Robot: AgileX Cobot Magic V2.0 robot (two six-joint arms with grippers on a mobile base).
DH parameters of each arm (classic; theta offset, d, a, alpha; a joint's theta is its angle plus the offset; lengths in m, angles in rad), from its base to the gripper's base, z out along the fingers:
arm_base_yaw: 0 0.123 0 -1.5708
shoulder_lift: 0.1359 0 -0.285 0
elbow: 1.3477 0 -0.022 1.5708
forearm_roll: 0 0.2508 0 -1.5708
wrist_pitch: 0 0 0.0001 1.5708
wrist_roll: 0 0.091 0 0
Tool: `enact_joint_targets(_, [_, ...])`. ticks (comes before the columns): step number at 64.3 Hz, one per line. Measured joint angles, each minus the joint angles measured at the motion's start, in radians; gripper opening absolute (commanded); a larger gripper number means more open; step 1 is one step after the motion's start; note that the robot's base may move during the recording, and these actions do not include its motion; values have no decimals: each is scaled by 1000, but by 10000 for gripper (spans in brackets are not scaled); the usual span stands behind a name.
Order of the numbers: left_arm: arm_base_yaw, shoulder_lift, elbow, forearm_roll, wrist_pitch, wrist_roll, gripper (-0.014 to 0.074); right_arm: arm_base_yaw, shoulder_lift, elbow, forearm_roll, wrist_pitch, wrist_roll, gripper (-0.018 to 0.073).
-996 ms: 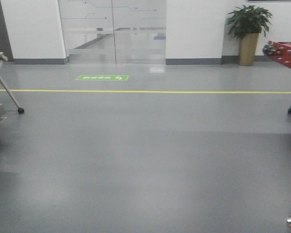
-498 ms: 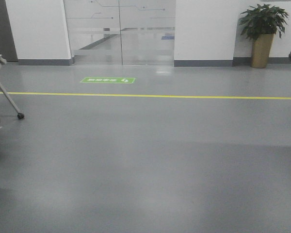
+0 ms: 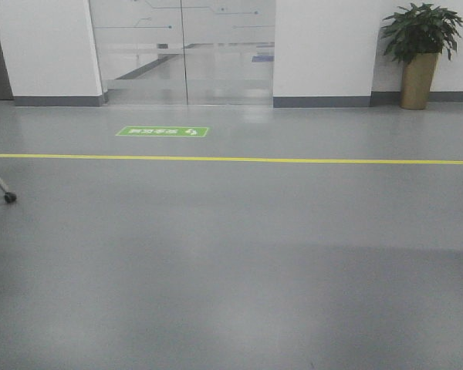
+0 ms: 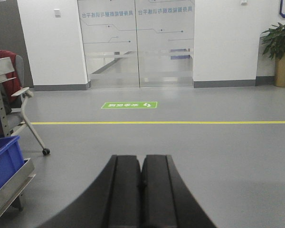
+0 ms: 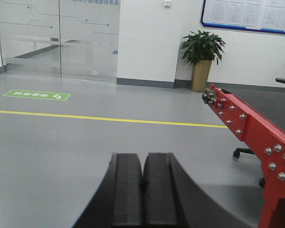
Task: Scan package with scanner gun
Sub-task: 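Drive the base forward and turn toward the red table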
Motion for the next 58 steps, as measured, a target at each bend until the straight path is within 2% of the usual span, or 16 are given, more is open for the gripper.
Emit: enact_joint_targets(58, [0,0,0,0,0,0,-111,0,0,0,0,0,0,-154])
